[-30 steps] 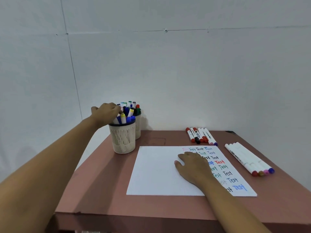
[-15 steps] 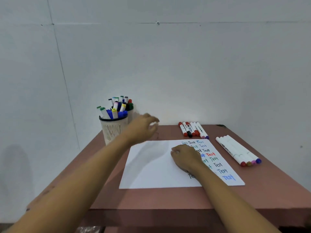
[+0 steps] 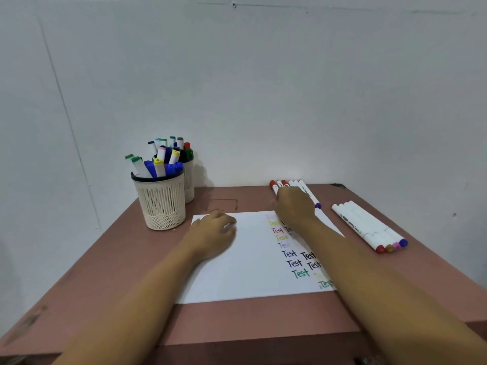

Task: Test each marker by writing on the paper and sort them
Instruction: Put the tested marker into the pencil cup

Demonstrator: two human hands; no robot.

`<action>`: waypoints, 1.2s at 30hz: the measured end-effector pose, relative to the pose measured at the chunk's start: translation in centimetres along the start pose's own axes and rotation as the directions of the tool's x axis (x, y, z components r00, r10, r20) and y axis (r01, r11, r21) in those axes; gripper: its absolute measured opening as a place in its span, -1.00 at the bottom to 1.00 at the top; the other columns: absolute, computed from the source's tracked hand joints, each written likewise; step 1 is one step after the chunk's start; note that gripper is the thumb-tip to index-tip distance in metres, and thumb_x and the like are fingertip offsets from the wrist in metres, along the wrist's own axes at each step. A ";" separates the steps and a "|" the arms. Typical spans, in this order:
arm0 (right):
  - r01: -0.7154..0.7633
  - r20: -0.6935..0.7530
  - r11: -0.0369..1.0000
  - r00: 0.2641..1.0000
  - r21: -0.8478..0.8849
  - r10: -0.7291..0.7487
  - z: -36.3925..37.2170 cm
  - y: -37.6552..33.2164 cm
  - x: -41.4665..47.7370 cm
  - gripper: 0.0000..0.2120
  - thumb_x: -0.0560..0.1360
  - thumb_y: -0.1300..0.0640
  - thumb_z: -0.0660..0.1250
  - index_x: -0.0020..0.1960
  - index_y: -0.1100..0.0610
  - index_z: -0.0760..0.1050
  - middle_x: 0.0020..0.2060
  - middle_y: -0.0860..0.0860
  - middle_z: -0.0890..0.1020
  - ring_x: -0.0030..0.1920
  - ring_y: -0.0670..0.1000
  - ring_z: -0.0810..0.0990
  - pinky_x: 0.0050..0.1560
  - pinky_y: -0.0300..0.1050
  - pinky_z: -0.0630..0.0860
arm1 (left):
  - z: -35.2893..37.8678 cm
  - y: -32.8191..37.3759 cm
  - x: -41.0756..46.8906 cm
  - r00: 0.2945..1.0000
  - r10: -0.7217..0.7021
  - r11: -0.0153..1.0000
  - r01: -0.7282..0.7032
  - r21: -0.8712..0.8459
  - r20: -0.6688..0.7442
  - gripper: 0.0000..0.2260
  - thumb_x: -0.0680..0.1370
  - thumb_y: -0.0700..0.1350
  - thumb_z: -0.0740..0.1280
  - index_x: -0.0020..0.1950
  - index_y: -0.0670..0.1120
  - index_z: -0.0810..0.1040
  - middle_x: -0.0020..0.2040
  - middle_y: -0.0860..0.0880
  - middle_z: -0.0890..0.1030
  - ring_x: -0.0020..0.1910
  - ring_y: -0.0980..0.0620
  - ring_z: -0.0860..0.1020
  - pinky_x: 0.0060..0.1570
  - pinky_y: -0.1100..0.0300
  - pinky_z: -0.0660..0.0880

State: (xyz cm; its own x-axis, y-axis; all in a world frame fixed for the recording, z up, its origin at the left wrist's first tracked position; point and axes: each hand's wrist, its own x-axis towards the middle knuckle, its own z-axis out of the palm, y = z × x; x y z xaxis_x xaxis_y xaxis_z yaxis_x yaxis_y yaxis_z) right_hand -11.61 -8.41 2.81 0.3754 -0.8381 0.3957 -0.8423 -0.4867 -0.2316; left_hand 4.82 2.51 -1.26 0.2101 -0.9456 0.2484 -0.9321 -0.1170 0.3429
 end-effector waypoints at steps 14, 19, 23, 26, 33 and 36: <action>-0.103 -0.074 0.966 0.993 -0.239 0.088 3.9 0.8 4.1 -0.75 0.53 0.23 0.26 0.20 0.17 0.46 0.16 0.11 0.48 0.21 0.13 0.45 0.09 0.01 0.47 | -0.4 0.2 -0.1 1.000 0.017 1.000 -0.017 -0.026 -0.018 -0.75 0.60 -0.02 0.15 0.23 0.07 0.49 0.29 0.08 0.42 0.33 0.11 0.33 0.36 0.03 0.23; -0.039 -0.135 0.958 0.991 -0.286 0.000 4.0 0.6 3.6 -0.72 0.54 0.23 0.20 0.25 0.13 0.45 0.15 0.10 0.50 0.24 0.13 0.42 0.10 -0.03 0.41 | -0.7 0.2 -0.2 1.000 0.014 1.000 -0.014 -0.022 0.007 -0.74 0.60 0.00 0.14 0.25 0.09 0.48 0.32 0.07 0.40 0.34 0.10 0.33 0.36 0.03 0.23; -0.010 -0.187 0.974 0.982 -0.227 -0.033 3.7 0.0 3.1 -0.78 0.58 0.16 0.21 0.20 0.15 0.47 0.05 0.06 0.56 0.15 0.08 0.49 -0.01 -0.07 0.39 | -0.8 0.3 -0.2 1.000 0.011 1.000 -0.011 -0.009 0.007 -0.74 0.61 0.01 0.14 0.26 0.08 0.47 0.31 0.07 0.41 0.33 0.09 0.35 0.33 0.09 0.27; -0.053 -0.234 0.995 0.970 0.088 0.072 2.6 -0.4 2.7 -0.82 0.57 0.16 0.18 0.06 0.23 0.49 -0.06 0.10 0.59 -0.04 0.09 0.51 -0.20 -0.11 0.31 | -0.9 0.4 -0.2 0.999 0.008 1.000 -0.008 -0.022 -0.033 -0.72 0.60 0.00 0.16 0.28 0.04 0.48 0.29 0.04 0.44 0.31 0.03 0.39 0.29 0.11 0.31; -0.025 -0.137 0.578 0.962 0.816 0.235 -2.4 -2.0 -1.5 -0.93 0.46 0.23 0.31 -0.11 0.21 0.55 -0.29 -0.02 0.56 -0.21 -0.03 0.52 -0.19 -0.26 0.45 | -1.7 1.2 -0.9 0.919 0.196 0.977 -0.214 -0.013 -0.343 -0.59 0.55 -0.05 0.25 0.36 -0.20 0.42 0.33 -0.15 0.43 0.32 -0.11 0.41 0.27 0.13 0.32; -0.044 -0.064 0.450 0.973 0.892 0.222 -3.5 -2.4 -3.8 -0.91 0.47 0.24 0.29 -0.17 0.20 0.56 -0.35 -0.02 0.55 -0.30 -0.06 0.50 -0.21 -0.17 0.48 | -1.9 1.8 -1.3 0.885 0.252 0.967 -0.250 0.057 -0.392 -0.46 0.50 0.09 0.14 0.30 -0.26 0.47 0.20 -0.21 0.53 0.17 -0.18 0.52 0.13 0.04 0.45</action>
State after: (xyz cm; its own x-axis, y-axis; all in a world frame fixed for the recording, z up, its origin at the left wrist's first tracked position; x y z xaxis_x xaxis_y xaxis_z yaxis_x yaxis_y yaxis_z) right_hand -12.44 -3.18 5.00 0.1534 -0.9076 0.3907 -0.0511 -0.4021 -0.9142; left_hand 3.45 4.14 0.74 0.0670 -0.7472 0.6612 -0.9702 0.1059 0.2179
